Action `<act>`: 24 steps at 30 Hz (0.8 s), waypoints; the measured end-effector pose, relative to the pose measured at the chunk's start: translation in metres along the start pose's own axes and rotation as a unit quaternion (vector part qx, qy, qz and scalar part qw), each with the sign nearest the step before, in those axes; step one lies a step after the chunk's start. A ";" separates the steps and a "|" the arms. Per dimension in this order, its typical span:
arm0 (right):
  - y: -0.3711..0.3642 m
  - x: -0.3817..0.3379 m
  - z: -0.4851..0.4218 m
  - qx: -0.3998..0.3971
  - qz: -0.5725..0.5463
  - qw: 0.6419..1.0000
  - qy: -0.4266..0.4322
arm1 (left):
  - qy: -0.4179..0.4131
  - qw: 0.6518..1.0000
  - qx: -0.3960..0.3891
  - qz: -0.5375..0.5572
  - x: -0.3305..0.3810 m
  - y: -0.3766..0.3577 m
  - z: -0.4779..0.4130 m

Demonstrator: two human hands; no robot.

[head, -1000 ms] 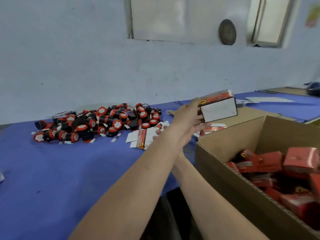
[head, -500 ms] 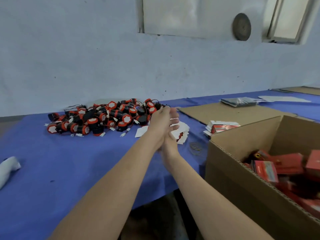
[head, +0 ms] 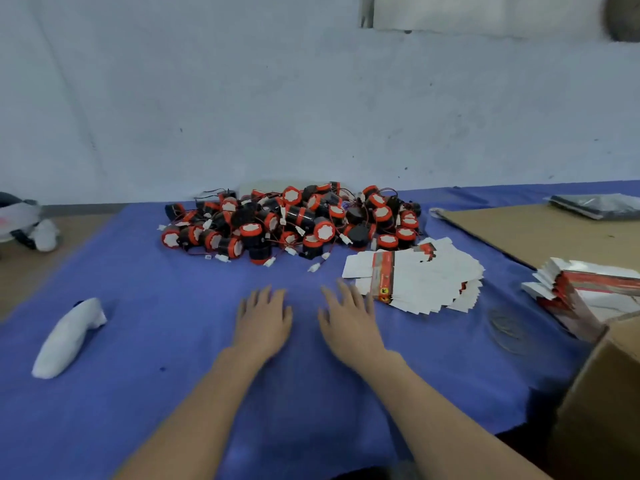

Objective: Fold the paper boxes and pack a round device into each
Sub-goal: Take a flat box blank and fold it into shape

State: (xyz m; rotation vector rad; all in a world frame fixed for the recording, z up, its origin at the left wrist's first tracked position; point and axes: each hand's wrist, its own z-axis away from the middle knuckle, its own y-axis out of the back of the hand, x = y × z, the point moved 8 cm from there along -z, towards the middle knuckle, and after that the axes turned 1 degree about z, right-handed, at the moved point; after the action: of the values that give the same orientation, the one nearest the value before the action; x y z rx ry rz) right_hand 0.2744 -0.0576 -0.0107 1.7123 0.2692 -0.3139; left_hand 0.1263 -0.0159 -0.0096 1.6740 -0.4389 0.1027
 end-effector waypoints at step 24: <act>0.021 0.071 -0.043 0.006 0.170 0.980 -0.102 | -0.006 0.998 0.039 0.043 -0.022 -0.011 0.001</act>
State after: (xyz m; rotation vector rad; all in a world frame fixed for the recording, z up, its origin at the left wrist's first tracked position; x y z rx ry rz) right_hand 0.3506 -0.0186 -0.0103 1.6891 -0.1755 -0.2343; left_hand 0.1091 -0.0109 -0.0267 1.7328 -0.5225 0.1759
